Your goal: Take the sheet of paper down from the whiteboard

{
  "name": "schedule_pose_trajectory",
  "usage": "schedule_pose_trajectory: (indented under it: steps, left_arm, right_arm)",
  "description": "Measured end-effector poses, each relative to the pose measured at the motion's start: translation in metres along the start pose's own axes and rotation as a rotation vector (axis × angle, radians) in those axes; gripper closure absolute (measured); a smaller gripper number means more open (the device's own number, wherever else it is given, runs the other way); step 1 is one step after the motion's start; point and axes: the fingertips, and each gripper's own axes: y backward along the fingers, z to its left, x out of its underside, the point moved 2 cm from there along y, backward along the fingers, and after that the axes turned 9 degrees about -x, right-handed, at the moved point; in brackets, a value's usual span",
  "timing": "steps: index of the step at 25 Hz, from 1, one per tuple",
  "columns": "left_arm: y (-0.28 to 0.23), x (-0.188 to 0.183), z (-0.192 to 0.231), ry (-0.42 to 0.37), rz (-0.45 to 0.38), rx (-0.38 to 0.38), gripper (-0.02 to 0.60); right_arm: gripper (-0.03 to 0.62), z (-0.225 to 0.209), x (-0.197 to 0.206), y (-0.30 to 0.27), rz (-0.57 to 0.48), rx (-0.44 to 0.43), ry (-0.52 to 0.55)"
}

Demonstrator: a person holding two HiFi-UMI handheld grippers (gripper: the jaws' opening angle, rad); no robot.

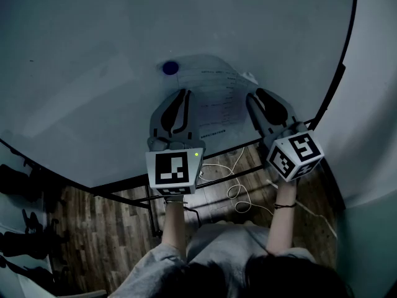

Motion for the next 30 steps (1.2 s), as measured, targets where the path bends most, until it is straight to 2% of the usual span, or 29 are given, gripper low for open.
schedule_pose_trajectory:
  steps: [2, 5, 8, 14, 30]
  left_arm:
    - [-0.003, -0.005, 0.002, 0.012, -0.002, -0.029, 0.563]
    - [-0.005, -0.010, 0.007, -0.037, -0.004, -0.074, 0.554]
    - [-0.004, -0.018, 0.015, -0.052, -0.001, -0.126, 0.535]
    - [-0.009, -0.029, 0.024, -0.084, -0.014, -0.198, 0.463]
    - [-0.043, -0.033, 0.013, -0.234, 0.001, -0.340, 0.456]
  right_arm:
    - [0.510, -0.002, 0.003, -0.002, 0.000, -0.023, -0.008]
    - [0.507, -0.002, 0.003, -0.004, -0.003, -0.054, -0.018]
    - [0.500, -0.001, 0.003, -0.005, -0.001, -0.077, -0.032]
    - [0.484, 0.000, 0.004, -0.011, 0.001, -0.116, -0.034]
    - [0.485, -0.022, 0.006, -0.033, 0.002, -0.216, -0.037]
